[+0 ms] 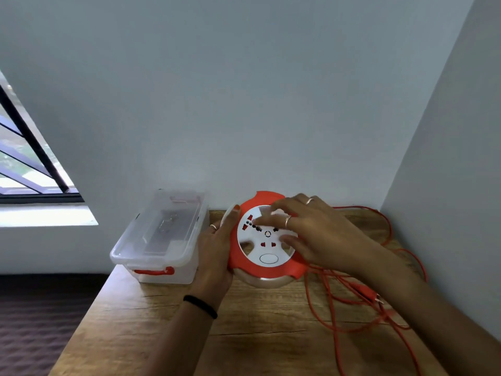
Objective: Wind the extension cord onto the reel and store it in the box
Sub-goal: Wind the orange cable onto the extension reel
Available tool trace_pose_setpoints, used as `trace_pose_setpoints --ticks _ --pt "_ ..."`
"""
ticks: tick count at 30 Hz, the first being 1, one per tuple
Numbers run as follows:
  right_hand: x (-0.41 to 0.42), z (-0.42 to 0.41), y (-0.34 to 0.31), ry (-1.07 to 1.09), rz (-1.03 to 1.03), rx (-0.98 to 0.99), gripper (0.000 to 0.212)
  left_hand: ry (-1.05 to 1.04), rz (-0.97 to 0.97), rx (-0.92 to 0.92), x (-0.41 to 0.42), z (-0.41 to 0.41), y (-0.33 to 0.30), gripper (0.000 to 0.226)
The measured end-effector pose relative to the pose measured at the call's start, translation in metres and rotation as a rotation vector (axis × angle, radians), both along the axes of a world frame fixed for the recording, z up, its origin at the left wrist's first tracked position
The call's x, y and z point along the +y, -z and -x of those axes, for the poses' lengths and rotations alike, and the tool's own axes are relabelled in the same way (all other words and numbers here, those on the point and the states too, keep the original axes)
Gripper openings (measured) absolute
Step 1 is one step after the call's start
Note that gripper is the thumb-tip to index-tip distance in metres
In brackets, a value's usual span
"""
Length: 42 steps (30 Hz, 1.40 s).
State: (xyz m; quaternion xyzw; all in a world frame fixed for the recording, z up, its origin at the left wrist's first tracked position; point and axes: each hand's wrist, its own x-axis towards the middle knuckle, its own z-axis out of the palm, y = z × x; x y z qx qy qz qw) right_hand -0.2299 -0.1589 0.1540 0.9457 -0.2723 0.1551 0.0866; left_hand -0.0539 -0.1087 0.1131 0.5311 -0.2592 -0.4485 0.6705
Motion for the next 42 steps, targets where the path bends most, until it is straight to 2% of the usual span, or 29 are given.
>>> trace_pose_setpoints --ticks 3,5,11,15,18,25,30,36,39,42 --pt "0.0 -0.01 -0.003 -0.106 0.037 0.094 0.059 0.039 0.004 -0.049 -0.003 -0.007 -0.001 0.023" --pt "0.001 -0.017 -0.003 -0.133 0.063 0.124 0.051 0.052 0.012 -0.064 -0.005 -0.011 -0.002 0.023" --pt "0.003 -0.037 0.01 -0.014 0.118 0.095 0.032 0.095 0.034 -0.032 -0.014 -0.018 -0.003 0.022" --pt "0.002 -0.049 0.017 0.064 0.076 0.002 0.031 0.14 0.062 0.002 -0.017 -0.018 0.001 0.027" --pt "0.004 -0.063 0.022 0.153 0.034 -0.093 0.036 0.12 0.072 0.003 -0.016 -0.017 0.004 0.022" --pt "-0.002 -0.082 0.027 0.285 0.013 -0.183 0.049 0.077 0.079 0.054 -0.024 -0.022 0.013 0.016" --pt "-0.004 -0.084 0.037 0.372 0.103 -0.279 0.04 0.054 0.042 0.037 -0.027 -0.019 0.021 0.026" --pt "-0.014 -0.084 0.041 0.585 0.071 -0.408 0.036 0.051 0.045 0.058 -0.026 -0.01 0.023 0.025" --pt "-0.013 -0.086 0.037 0.642 0.061 -0.494 0.028 0.061 0.04 0.047 -0.029 -0.009 0.025 0.027" --pt "-0.011 -0.085 0.034 0.646 0.021 -0.499 0.024 0.049 0.031 0.032 -0.031 -0.009 0.027 0.029"
